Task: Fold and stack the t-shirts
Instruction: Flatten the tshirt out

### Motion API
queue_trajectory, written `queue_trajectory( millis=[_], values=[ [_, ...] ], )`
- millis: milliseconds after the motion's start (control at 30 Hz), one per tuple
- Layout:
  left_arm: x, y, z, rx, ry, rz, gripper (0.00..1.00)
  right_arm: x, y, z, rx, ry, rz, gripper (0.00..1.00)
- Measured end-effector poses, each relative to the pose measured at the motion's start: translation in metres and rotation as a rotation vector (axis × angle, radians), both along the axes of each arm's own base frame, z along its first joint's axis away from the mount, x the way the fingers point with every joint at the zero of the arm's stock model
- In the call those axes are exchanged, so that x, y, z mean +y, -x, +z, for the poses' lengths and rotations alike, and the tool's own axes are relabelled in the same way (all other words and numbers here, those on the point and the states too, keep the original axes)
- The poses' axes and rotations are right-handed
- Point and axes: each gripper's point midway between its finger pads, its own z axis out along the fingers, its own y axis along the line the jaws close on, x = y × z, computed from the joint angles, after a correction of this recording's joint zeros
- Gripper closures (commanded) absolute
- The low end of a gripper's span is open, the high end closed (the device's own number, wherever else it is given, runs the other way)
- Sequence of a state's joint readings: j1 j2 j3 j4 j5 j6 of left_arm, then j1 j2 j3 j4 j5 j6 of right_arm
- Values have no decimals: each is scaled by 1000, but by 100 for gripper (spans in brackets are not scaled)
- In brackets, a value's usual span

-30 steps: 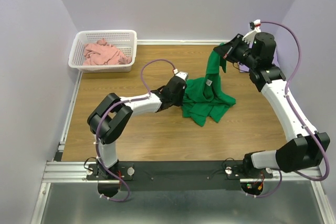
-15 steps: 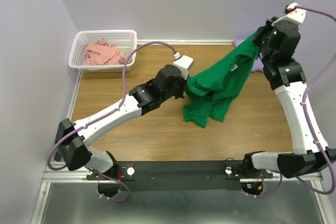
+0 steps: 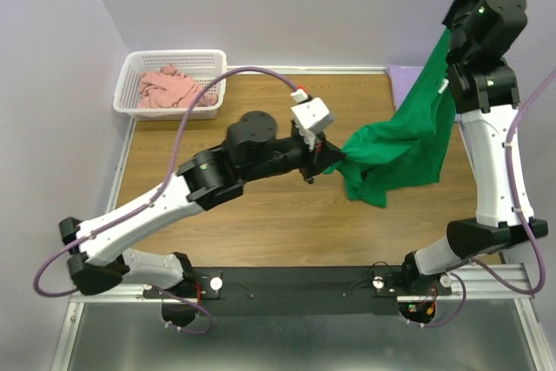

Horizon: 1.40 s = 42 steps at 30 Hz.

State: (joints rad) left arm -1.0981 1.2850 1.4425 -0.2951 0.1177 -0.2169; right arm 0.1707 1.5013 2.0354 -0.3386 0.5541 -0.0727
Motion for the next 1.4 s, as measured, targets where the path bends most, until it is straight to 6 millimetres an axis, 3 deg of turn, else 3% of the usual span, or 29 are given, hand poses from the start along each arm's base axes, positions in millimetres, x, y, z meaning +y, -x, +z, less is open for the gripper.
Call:
queue_trajectory(
  millis=[67, 167, 233, 267, 300, 333, 433, 500, 567, 633, 667, 800, 833, 933, 1000, 1033, 1067, 1200, 1400],
  values=[
    [13, 5, 18, -5, 49, -1, 100, 21, -21, -9, 19, 12, 109, 94],
    [41, 5, 50, -2, 145, 30, 100, 67, -57, -37, 73, 4, 299, 92],
    [58, -5, 53, 45, 182, 74, 100, 117, -80, -71, 142, -15, 464, 90],
    [72, -20, 46, 64, 179, 134, 100, 139, -87, -87, 173, -24, 530, 87],
    [83, -35, 34, 100, 170, 190, 100, 168, -93, -110, 221, -34, 604, 81],
    [92, -47, 19, 143, 151, 243, 100, 201, -98, -138, 280, -46, 686, 59],
    [123, -80, -59, 313, 35, 414, 100, 280, -97, -210, 433, -87, 860, 33],
    [147, -92, -123, 446, -68, 519, 100, 318, -88, -253, 532, -116, 941, 28],
    [175, -93, -182, 571, -165, 617, 100, 341, -69, -297, 652, -158, 982, 26],
    [192, -90, -213, 642, -220, 674, 100, 339, -55, -322, 721, -183, 968, 26],
    [201, -87, -226, 677, -244, 705, 100, 328, -45, -336, 766, -193, 936, 26],
    [214, -84, -240, 712, -271, 757, 100, 264, -3, -363, 867, -256, 777, 28],
    [217, -84, -241, 712, -271, 769, 100, 231, 14, -368, 876, -297, 708, 37],
    [233, -84, -246, 716, -268, 831, 100, 164, 39, -376, 870, -400, 561, 47],
    [242, -82, -251, 726, -270, 863, 100, 115, 55, -394, 863, -481, 424, 57],
    [245, -81, -253, 732, -271, 877, 100, 100, 65, -407, 878, -510, 372, 61],
    [249, -81, -255, 737, -269, 891, 100, 93, 72, -417, 897, -527, 342, 68],
    [257, -81, -261, 748, -269, 924, 100, 69, 103, -471, 1005, -621, 192, 75],
    [272, -81, -273, 769, -276, 991, 100, 40, 109, -502, 1015, -707, 42, 84]
  ],
)
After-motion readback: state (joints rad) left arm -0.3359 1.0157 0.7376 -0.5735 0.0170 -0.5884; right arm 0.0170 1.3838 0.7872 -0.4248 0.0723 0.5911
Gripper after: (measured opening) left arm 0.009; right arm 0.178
